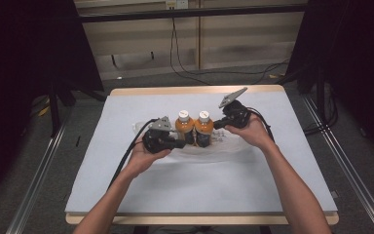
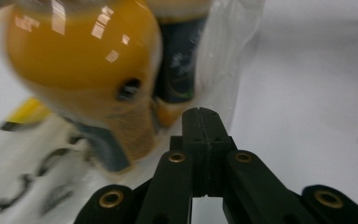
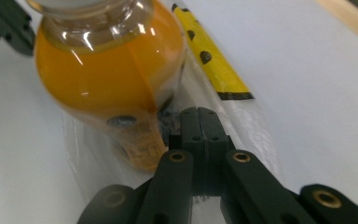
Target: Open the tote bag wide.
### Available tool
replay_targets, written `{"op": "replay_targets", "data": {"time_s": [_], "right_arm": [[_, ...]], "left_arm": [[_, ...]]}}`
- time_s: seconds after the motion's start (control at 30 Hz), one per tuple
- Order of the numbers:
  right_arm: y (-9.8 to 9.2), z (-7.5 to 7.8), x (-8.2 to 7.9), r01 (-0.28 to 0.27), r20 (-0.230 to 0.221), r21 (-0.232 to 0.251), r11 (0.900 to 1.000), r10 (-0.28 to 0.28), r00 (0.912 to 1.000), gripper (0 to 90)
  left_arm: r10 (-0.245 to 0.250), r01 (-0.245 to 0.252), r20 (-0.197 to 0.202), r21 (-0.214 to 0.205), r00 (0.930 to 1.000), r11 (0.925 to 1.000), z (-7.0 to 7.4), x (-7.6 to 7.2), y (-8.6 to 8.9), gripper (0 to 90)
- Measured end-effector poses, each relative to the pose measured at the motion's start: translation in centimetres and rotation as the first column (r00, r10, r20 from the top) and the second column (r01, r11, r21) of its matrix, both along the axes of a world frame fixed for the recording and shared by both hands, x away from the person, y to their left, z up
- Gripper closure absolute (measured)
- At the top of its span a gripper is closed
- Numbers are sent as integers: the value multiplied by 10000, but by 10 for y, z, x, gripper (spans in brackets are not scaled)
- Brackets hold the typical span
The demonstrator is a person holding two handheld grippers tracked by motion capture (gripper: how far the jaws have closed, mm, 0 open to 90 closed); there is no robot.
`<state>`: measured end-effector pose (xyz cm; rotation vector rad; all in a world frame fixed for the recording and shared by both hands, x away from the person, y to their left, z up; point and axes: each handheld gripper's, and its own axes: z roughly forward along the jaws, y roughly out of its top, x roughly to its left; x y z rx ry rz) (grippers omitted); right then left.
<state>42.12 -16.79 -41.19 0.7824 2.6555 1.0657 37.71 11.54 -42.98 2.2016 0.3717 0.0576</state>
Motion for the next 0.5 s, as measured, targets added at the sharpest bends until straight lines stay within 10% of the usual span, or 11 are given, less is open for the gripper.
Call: {"op": "replay_targets", "data": {"time_s": [0.5], "right_arm": [[9,-27,15,236,-770,-310,9992,-259,9967,900]], "left_arm": [[473,-499,692,361,9965,9981,-11,4,-34,871]]}}
